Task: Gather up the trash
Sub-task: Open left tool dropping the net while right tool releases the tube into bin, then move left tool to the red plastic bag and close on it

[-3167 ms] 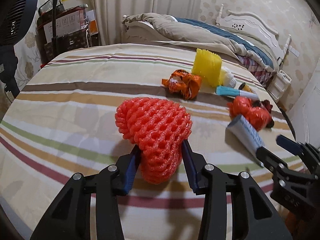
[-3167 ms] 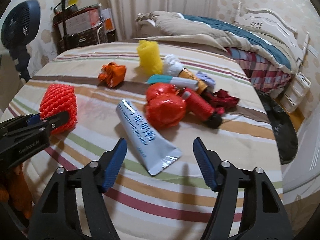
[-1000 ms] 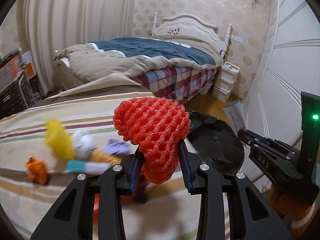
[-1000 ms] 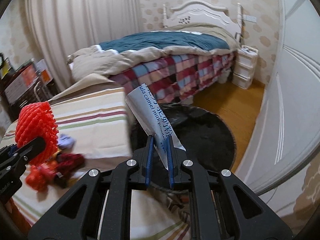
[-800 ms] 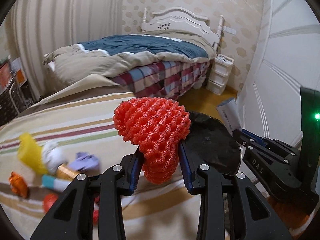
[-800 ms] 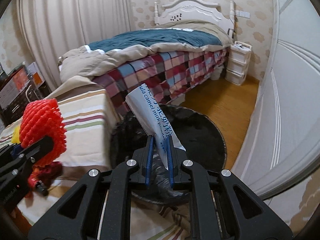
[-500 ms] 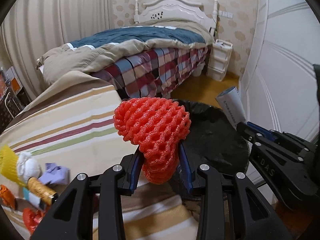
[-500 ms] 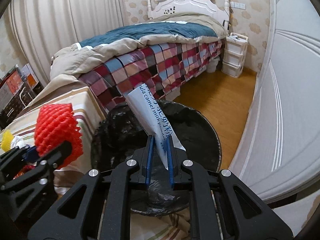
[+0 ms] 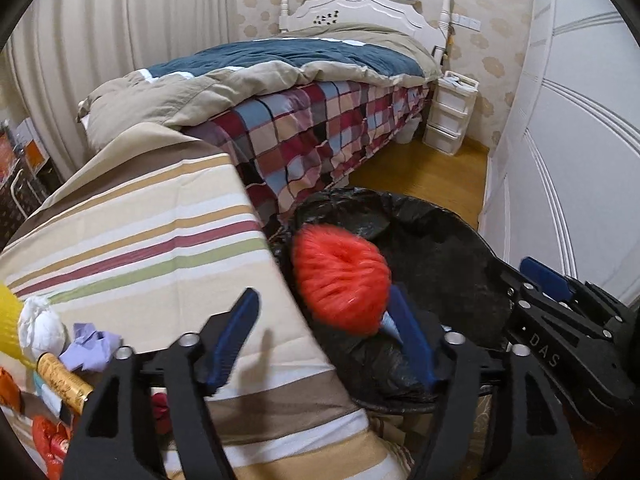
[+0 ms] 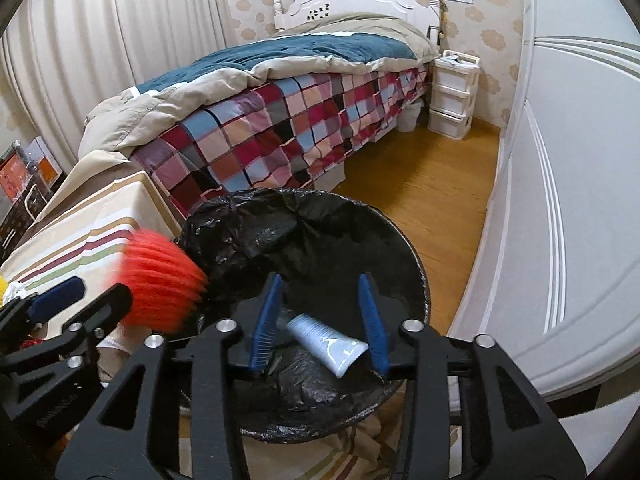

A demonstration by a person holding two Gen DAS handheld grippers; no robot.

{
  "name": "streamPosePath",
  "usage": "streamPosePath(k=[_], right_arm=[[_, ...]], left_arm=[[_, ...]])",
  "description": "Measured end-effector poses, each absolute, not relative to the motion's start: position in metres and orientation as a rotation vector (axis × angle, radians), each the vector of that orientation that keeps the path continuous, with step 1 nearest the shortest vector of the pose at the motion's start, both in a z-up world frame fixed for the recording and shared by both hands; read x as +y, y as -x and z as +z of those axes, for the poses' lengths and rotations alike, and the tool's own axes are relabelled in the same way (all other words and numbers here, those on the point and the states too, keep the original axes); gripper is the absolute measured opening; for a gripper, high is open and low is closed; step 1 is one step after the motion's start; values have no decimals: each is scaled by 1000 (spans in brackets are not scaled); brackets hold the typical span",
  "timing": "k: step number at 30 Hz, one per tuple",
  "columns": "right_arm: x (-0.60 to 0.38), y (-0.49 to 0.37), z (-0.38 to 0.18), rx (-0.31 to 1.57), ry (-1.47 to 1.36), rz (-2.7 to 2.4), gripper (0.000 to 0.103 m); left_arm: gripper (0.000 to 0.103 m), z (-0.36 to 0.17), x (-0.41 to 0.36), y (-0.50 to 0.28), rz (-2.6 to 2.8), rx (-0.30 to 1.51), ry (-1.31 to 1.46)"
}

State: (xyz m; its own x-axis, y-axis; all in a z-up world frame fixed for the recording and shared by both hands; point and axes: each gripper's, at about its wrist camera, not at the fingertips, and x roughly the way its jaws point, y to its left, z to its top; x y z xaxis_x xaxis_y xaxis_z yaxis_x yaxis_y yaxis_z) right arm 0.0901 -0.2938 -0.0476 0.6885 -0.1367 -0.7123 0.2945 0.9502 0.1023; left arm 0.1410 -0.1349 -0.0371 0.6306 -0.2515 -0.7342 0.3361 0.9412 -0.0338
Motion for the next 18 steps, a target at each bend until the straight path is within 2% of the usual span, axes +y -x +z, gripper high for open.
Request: streamPosePath(k=[4,10,18], right_arm=[[-289,-81,-44,763,-226,-255,50],[-267,-60,-38,745,-238,-240,56],[-213,-31,-29,726,-220,-150,59]], left_arm=[[75,-32,-122,-133,-304,811,-109],[76,-24,-89,-112,-253,800,-89],[77,-15,-33,-72,-167,772,-68]])
